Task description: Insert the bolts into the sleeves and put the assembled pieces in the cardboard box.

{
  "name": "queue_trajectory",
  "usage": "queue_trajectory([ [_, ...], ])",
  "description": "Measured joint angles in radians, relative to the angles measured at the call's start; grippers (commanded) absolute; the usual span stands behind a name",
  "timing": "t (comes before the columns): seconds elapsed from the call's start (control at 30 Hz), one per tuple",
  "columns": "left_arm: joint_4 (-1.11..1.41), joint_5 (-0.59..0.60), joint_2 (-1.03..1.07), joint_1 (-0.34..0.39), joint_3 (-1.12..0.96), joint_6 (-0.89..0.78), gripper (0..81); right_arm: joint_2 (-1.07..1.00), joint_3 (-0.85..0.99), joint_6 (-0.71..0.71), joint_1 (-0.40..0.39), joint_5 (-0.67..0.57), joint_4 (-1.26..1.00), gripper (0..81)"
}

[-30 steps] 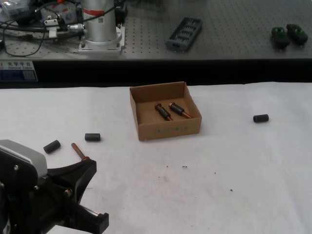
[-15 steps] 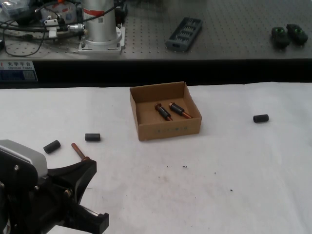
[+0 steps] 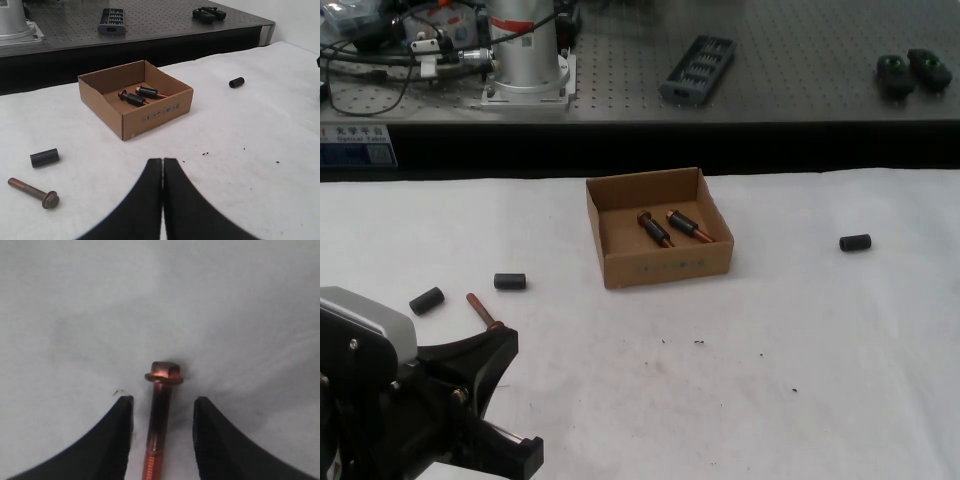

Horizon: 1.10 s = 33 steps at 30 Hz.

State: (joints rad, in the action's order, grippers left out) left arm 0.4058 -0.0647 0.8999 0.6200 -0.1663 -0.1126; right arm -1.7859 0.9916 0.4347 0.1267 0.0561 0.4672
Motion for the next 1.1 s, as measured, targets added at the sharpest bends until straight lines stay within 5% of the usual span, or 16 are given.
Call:
queue_trajectory([
  [0.33,0.0,0.0,0.0,0.0,0.0,0.0,0.6,-0.018,0.002,-0.063,0.033,-0.044,-0.026,0.3],
  [0.4,0.0,0.0,0.0,0.0,0.0,0.0,0.6,-0.019,0.005,-0.078,0.033,-0.056,-0.026,6.2],
  [0.8,0.0,0.0,0.0,0.0,0.0,0.0,0.6,-0.022,0.007,-0.09,0.032,-0.299,-0.052,6.6],
  [1.1,0.0,0.0,0.0,0.0,0.0,0.0,0.6,0.11,-0.003,-0.141,-0.067,-0.545,-0.073,6.6],
])
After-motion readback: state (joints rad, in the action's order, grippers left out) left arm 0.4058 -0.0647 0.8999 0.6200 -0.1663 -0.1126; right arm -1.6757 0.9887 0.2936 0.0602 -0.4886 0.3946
